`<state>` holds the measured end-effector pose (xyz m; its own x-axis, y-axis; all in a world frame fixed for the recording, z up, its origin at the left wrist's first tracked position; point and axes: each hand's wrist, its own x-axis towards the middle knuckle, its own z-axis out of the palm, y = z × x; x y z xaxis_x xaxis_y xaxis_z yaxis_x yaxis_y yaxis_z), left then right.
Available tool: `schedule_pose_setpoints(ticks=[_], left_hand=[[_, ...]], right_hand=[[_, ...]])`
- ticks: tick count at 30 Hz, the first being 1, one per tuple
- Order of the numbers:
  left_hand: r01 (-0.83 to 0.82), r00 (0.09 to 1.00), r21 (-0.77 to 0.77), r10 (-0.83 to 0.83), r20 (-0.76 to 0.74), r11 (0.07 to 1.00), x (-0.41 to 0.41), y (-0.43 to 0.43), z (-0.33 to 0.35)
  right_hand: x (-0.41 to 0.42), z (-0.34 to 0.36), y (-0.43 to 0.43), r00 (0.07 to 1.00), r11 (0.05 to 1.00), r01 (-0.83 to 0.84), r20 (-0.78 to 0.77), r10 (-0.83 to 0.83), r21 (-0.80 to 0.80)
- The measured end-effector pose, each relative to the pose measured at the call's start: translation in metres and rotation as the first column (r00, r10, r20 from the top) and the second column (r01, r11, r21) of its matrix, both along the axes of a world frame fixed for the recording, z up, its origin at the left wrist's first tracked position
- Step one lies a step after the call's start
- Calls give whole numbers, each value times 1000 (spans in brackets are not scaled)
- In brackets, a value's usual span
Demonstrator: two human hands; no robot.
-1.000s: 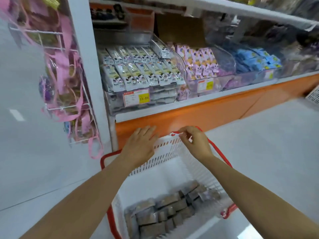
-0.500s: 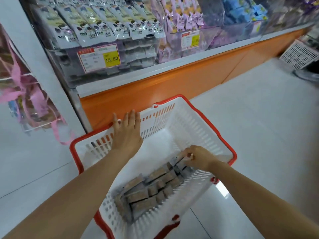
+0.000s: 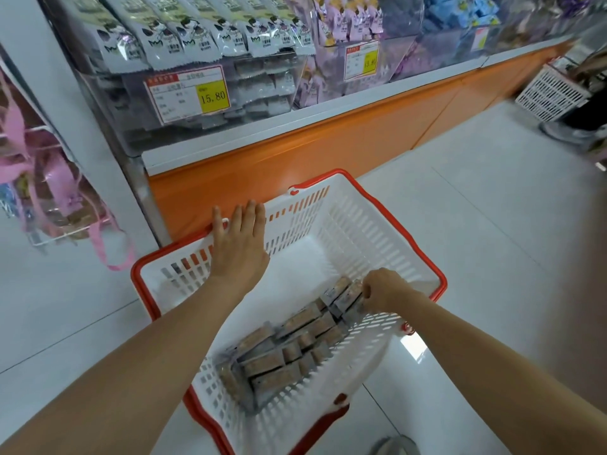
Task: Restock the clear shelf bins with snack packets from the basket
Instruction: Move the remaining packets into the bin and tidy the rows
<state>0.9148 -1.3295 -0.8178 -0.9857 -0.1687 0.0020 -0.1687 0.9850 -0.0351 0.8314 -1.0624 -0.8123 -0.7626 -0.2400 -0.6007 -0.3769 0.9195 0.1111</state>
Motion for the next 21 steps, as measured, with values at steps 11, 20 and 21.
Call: schedule_pose_setpoints(ticks=[11, 20, 21], left_hand=[[175, 984, 234, -175, -19, 957, 1, 1, 25], [97, 988, 874, -151, -27, 476, 11, 7, 55], [60, 994, 895, -107, -14, 442, 12, 5, 59]], right_hand=[[-24, 63, -44, 916, 751, 395, 164, -367, -529], [-11, 107, -95, 770, 228, 636, 587, -251, -737], [-10, 110, -100, 749, 185, 660, 618, -240, -728]])
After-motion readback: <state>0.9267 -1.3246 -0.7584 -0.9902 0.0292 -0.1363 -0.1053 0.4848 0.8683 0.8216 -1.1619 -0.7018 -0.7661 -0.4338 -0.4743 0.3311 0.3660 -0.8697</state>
